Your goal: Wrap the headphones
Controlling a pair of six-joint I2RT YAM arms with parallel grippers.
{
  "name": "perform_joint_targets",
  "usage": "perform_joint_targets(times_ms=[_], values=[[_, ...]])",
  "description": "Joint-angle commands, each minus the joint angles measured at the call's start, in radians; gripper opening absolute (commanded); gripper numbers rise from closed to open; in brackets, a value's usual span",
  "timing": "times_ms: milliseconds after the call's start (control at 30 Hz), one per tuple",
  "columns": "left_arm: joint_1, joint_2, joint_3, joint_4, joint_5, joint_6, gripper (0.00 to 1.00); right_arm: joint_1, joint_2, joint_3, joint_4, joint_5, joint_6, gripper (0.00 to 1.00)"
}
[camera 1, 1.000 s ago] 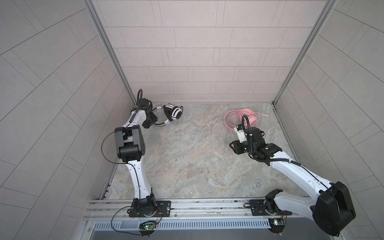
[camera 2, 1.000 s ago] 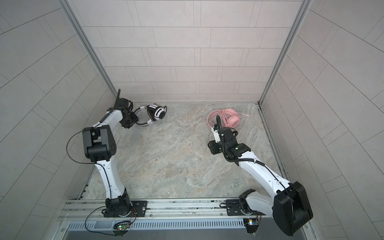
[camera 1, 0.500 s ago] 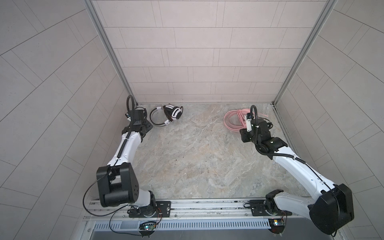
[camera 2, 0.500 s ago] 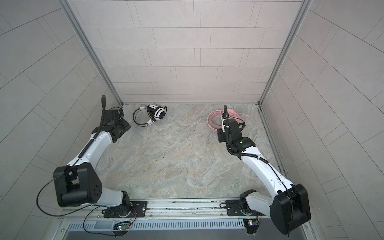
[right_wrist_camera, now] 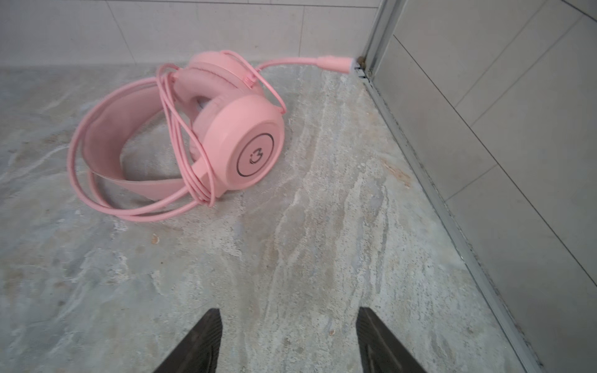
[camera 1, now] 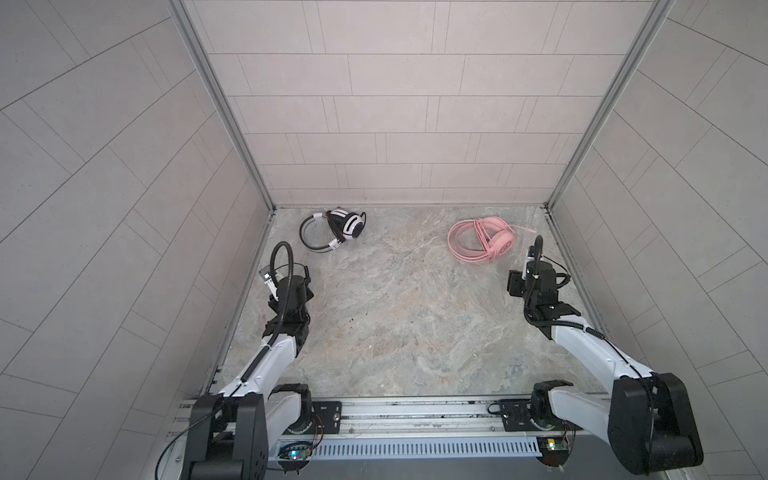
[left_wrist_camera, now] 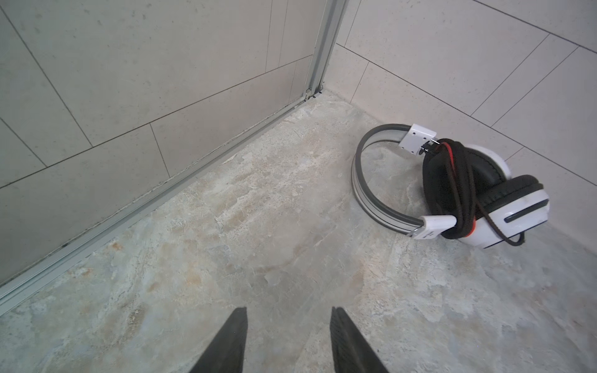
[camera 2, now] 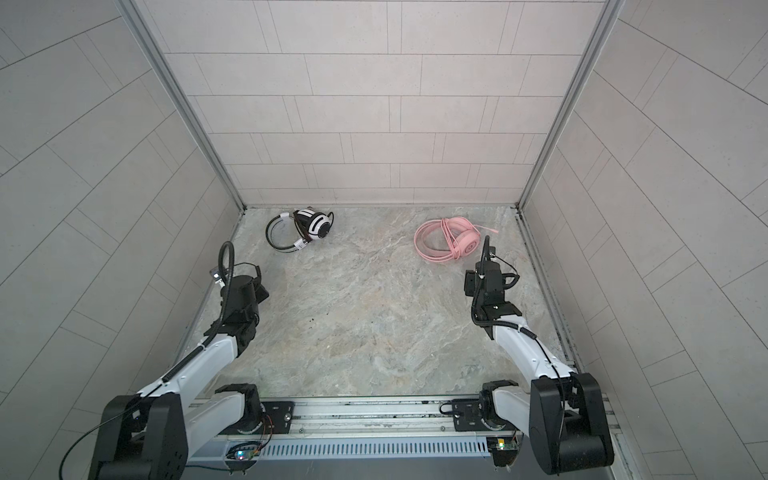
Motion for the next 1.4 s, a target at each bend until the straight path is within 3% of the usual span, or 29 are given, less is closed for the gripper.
perform_joint_targets(times_ms=[0,67,133,233,400,500,600,633,767,800,900,1033,1067,1100,1367], values=[[0.001,0.030,-0.029,0.242,-0.041,0.118,0.49,-0.004,0.048,-0.089,0.308,0.105,-0.068,0.72],[0.001,0.069,-0.035,0.270,-0.066,0.114,0.55,-0.004,0.078,-0.123,0.400,0.110,-0.082,0.74],[0.006,0.112,-0.030,0.291,-0.125,0.086,0.71,-0.004,0.120,-0.128,0.452,0.117,-0.081,0.75],[0.008,0.115,-0.005,0.253,-0.159,0.112,0.73,-0.004,0.194,-0.142,0.557,0.130,-0.085,0.76],[0.008,0.158,-0.085,0.411,-0.151,0.206,0.73,-0.005,0.294,-0.154,0.711,0.106,-0.080,0.78],[0.009,0.229,-0.099,0.527,-0.073,0.254,0.75,-0.004,0.374,-0.177,0.835,0.095,-0.080,0.78],[0.008,0.336,-0.085,0.627,0.051,0.292,0.92,-0.004,0.452,-0.221,0.993,0.042,-0.108,0.78],[0.009,0.386,-0.081,0.663,0.076,0.302,0.97,-0.004,0.438,-0.221,0.967,0.018,-0.112,0.78],[0.003,0.545,-0.107,0.894,0.219,0.373,1.00,-0.004,0.438,-0.196,0.924,0.004,-0.123,0.78],[0.005,0.551,-0.107,0.899,0.233,0.376,1.00,-0.004,0.441,-0.183,0.905,-0.002,-0.123,0.79],[0.004,0.481,-0.064,0.692,0.222,0.367,1.00,-0.004,0.440,-0.161,0.866,-0.033,-0.134,0.79],[0.003,0.533,-0.064,0.767,0.307,0.406,1.00,-0.003,0.438,-0.145,0.830,-0.082,-0.156,0.80],[0.001,0.517,-0.026,0.712,0.311,0.408,1.00,-0.002,0.438,-0.139,0.817,-0.079,-0.158,0.80],[0.003,0.505,-0.003,0.647,0.300,0.401,1.00,-0.003,0.438,-0.137,0.815,-0.078,-0.157,0.99],[0.003,0.518,0.030,0.609,0.308,0.405,1.00,0.018,0.439,-0.144,0.832,-0.053,-0.172,0.99]])
